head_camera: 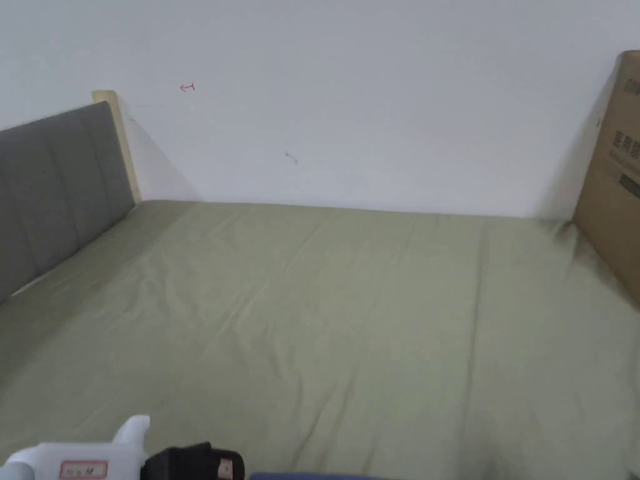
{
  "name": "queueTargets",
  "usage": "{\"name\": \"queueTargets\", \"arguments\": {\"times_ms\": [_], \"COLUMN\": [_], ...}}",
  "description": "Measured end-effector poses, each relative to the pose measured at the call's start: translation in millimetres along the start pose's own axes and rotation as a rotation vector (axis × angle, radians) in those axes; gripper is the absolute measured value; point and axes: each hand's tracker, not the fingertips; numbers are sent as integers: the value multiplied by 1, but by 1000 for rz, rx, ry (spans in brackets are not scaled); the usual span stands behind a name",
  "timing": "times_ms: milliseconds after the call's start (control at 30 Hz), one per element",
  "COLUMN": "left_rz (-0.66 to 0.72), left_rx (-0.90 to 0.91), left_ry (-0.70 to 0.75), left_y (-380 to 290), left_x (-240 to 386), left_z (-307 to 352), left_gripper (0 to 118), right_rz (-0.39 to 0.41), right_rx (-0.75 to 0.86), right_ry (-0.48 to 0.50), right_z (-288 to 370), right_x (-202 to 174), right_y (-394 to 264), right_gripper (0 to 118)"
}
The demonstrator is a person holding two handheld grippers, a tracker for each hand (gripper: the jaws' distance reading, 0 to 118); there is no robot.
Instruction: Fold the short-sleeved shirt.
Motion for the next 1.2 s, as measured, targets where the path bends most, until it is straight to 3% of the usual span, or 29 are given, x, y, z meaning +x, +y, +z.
{"name": "queueTargets", "arguments": {"times_ms": [67,200,267,367,500,533,567,633,700,733,767,933,1033,1100,1200], "left_rz": [55,148,175,250,177,160,163,122,26,103,134,-105,-341,-414,-427], "left_rx": [-82,-212,-179,-259,-263,-247,-244,-201,-193,-189,-170,-132,-55,23,48], "left_ry": [-84,-104,-286,-346,-348,-319,-293,-152,132,15,-7,139,560,837,723], "left_y": [5,6,8,7,-2,-4,-5,-1,-2,-4,-8,15,34,37,37], "left_x": [-27,-63,-67,-68,-49,-45,-41,-45,-42,-45,-32,28,72,98,125], "left_z": [-18,-46,-57,-85,-98,-98,-96,-87,-85,-84,-82,-38,-7,6,8], "left_gripper": [116,118,118,118,116,111,87,7,7,7,7,7,7,7,7], "right_rz": [18,44,99,99,111,110,105,84,62,54,51,74,77,86,80], "right_rx": [-33,-96,-115,-113,-106,-104,-104,-111,-130,-144,-151,-121,-92,-75,-67], "right_ry": [14,48,57,68,70,74,81,99,109,115,121,140,150,147,186], "right_z": [-6,-15,-17,-20,-22,-21,-21,-20,-20,-21,-21,-12,-6,-1,5], "right_x": [-9,-27,-36,-38,-41,-41,-41,-41,-42,-41,-42,-40,-34,-34,-29], "right_y": [-1,-3,-1,9,19,20,20,18,16,13,12,11,12,12,10], "right_gripper": [0,0,0,0,0,0,0,0,0,0,0,0,0,0,0]}}
